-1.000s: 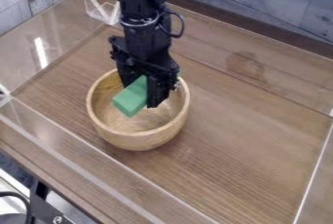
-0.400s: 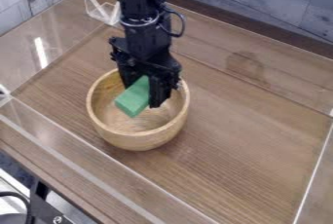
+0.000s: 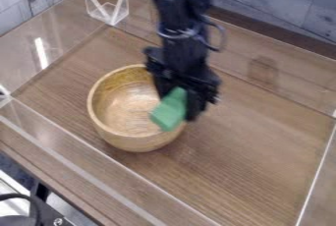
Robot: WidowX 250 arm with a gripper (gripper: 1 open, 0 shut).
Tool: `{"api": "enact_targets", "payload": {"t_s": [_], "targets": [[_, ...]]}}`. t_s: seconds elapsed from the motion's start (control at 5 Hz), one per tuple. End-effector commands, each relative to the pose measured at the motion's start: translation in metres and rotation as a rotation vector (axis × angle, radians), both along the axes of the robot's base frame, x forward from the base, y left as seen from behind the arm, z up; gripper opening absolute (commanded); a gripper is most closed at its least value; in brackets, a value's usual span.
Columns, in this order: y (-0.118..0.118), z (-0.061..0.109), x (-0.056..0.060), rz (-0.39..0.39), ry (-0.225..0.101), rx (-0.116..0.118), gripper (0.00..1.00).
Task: Move green stick from inside the wooden bowl to the table next to it
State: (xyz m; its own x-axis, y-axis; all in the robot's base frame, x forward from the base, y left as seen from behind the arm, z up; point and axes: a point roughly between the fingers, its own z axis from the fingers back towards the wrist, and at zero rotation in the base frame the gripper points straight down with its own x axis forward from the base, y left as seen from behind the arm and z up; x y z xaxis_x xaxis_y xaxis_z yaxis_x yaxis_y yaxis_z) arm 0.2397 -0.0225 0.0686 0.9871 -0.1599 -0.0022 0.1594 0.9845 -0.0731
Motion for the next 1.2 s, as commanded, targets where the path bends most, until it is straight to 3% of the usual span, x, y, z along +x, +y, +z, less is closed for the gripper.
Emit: {"api": "enact_targets", "payload": {"t_s": [0.0,0.4,1.0], "targets": [[-0.032,0.004,0.013,-0.015,-0.058,-0.012,0.00],[-0.068,-0.019,0.009,-0.021,-0.065,-0.029,0.00],[-0.052,-0.028,0.006,-0.056,-0.106,-0.029,0.00]]}}
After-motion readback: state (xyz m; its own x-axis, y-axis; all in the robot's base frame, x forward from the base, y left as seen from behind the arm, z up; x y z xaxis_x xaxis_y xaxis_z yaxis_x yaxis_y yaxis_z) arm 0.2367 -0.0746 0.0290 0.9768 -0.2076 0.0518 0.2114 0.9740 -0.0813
